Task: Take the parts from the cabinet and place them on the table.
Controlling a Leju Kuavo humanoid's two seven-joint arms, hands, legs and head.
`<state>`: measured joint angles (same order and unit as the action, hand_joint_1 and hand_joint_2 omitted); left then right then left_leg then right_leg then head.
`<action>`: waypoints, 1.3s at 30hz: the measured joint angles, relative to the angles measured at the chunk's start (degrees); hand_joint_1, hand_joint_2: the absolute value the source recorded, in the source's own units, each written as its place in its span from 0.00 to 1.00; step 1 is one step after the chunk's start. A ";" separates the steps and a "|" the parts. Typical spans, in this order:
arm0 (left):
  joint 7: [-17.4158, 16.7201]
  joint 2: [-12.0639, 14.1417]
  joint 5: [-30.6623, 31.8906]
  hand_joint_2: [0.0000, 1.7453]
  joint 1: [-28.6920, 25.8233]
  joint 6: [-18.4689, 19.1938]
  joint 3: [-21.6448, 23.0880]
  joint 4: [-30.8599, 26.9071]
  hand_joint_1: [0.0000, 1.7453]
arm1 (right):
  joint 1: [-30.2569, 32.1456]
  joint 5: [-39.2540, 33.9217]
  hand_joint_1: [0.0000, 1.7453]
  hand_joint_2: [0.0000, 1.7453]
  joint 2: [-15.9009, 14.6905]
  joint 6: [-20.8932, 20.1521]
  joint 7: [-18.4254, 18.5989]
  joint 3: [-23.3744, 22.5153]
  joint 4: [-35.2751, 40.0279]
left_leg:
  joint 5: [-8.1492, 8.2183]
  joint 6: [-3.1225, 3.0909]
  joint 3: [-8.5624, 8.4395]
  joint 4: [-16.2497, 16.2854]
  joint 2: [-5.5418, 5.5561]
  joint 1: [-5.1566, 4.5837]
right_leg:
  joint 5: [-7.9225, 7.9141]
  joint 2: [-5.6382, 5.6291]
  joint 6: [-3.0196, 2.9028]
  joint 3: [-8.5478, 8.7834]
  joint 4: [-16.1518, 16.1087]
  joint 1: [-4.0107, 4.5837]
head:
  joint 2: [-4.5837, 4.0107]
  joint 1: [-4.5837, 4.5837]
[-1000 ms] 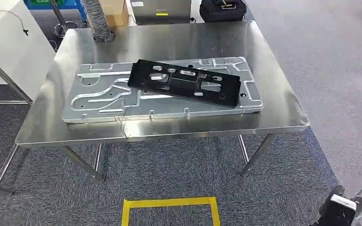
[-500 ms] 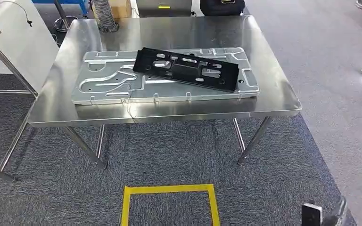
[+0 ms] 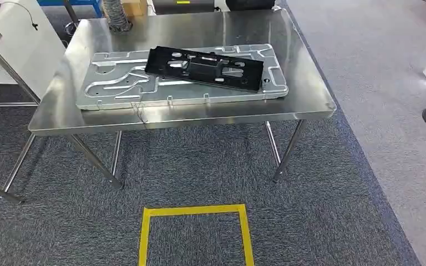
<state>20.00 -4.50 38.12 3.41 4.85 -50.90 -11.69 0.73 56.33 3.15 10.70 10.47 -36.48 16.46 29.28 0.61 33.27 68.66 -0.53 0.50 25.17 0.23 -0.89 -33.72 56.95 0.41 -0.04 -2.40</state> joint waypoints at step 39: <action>-0.96 -0.28 1.26 0.00 0.57 0.26 1.44 0.04 0.00 | -2.49 2.91 0.00 0.00 0.57 -7.58 -0.98 1.57 -5.02 | 0.10 -2.98 -6.08 -13.43 -0.20 -0.09 | 2.26 0.08 3.35 -3.73 3.81 -1.33 | -0.02 0.02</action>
<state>19.04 -4.79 39.39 3.97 5.11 -49.46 -11.65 -1.76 59.23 3.72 3.13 9.49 -34.91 11.43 29.38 -2.37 27.19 55.24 -0.73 0.42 27.43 0.31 2.46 -37.45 60.77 -0.93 -0.07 -2.38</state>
